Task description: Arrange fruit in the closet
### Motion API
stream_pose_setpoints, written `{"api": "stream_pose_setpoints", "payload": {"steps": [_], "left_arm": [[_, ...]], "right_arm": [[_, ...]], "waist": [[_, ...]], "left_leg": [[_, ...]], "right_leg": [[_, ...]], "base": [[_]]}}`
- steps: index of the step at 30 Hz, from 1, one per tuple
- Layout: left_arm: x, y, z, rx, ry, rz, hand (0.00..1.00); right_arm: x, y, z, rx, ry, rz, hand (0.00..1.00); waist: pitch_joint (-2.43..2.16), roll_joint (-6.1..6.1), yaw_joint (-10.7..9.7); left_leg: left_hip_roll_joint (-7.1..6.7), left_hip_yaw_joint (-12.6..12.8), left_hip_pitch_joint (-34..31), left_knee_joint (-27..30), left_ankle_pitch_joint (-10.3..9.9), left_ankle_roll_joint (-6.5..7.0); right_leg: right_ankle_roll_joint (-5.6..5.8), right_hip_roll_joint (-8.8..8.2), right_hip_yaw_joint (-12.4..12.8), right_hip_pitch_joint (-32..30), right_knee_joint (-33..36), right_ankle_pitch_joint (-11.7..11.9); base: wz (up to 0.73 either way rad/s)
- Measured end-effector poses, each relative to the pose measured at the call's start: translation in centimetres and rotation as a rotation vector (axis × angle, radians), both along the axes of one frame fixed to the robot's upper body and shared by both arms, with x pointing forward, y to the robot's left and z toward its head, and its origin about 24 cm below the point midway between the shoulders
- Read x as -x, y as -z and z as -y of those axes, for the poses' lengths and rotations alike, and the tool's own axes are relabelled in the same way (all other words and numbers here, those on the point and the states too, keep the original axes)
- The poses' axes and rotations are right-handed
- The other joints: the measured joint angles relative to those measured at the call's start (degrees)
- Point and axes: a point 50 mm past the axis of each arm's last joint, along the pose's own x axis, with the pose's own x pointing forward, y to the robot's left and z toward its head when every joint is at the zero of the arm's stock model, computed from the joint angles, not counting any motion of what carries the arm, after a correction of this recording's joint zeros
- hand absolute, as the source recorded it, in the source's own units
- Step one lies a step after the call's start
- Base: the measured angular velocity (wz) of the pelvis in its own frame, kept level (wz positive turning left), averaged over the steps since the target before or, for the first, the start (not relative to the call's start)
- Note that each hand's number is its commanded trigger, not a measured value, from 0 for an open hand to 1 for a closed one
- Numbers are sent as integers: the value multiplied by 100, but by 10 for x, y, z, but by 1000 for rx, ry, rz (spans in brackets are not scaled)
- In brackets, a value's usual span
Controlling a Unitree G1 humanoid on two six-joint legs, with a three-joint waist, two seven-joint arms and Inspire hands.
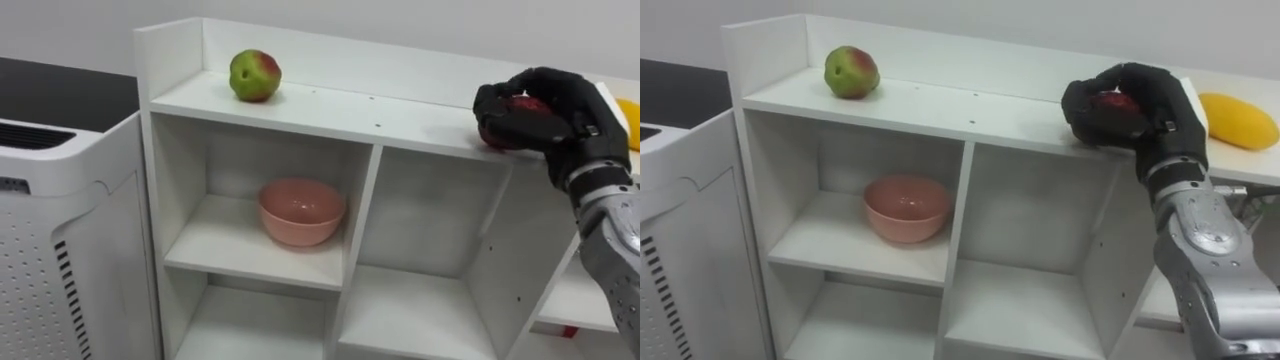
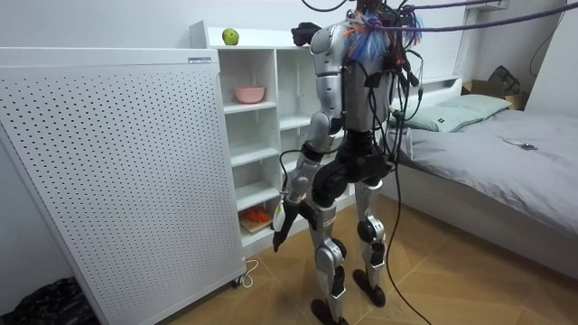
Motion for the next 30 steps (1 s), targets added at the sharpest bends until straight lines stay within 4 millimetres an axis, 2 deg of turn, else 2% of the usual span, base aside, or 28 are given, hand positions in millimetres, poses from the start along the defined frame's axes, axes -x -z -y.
{"api": "stream_pose_setpoints", "payload": {"steps": [6,10,12,16,21,22,25,28,29,30], "left_arm": [[0,0,0,0,6,-1,0],[0,0,1,5,7,4,0],[2,1,1,11,10,4,0],[5,1,2,6,8,1,0],[9,3,1,-10,-31,5,0],[8,3,1,-10,-29,10,0],[8,3,3,-19,-17,20,0],[13,5,7,-19,13,-2,0],[13,5,8,-20,24,-6,0],[12,5,8,-22,27,-5,0]], "right_arm": [[0,0,0,-5,-3,0,100],[0,-1,-1,-84,-42,6,100],[6,-1,-8,-140,-102,22,100],[20,1,-18,-193,-202,50,100],[33,12,-46,-289,-363,64,100],[36,13,-55,-304,-424,62,100],[42,14,-75,-362,-585,65,100],[46,20,-99,-391,-714,42,100],[47,23,-106,-419,-764,34,100],[48,23,-110,-429,-783,33,100]], "waist": [[2,2,7],[14,8,1],[30,28,13],[30,28,13],[60,93,11],[77,122,8],[77,198,16],[11,296,37],[-12,300,57],[-16,295,69]], "left_leg": [[0,9,13,-3,0,0],[0,28,22,-3,0,0],[0,35,26,-20,0,0],[0,42,36,-51,1,-1],[0,71,121,-58,0,0],[0,73,109,-67,0,-1],[1,73,18,-96,0,0],[5,75,18,-115,1,-1],[6,75,4,-110,3,-4],[6,75,-15,-104,6,-6]], "right_leg": [[0,0,10,3,1,0],[0,1,38,-1,0,0],[0,3,24,-7,-4,0],[0,6,15,-15,-11,0],[0,6,35,49,-20,0],[0,7,54,32,-20,0],[0,10,59,-42,-12,0],[0,15,29,-55,-12,0],[0,16,26,-95,-5,0],[0,15,25,-119,-5,0]], "base": [[0],[-2],[0],[-1],[-4],[0],[-1],[0],[0],[0]]}}
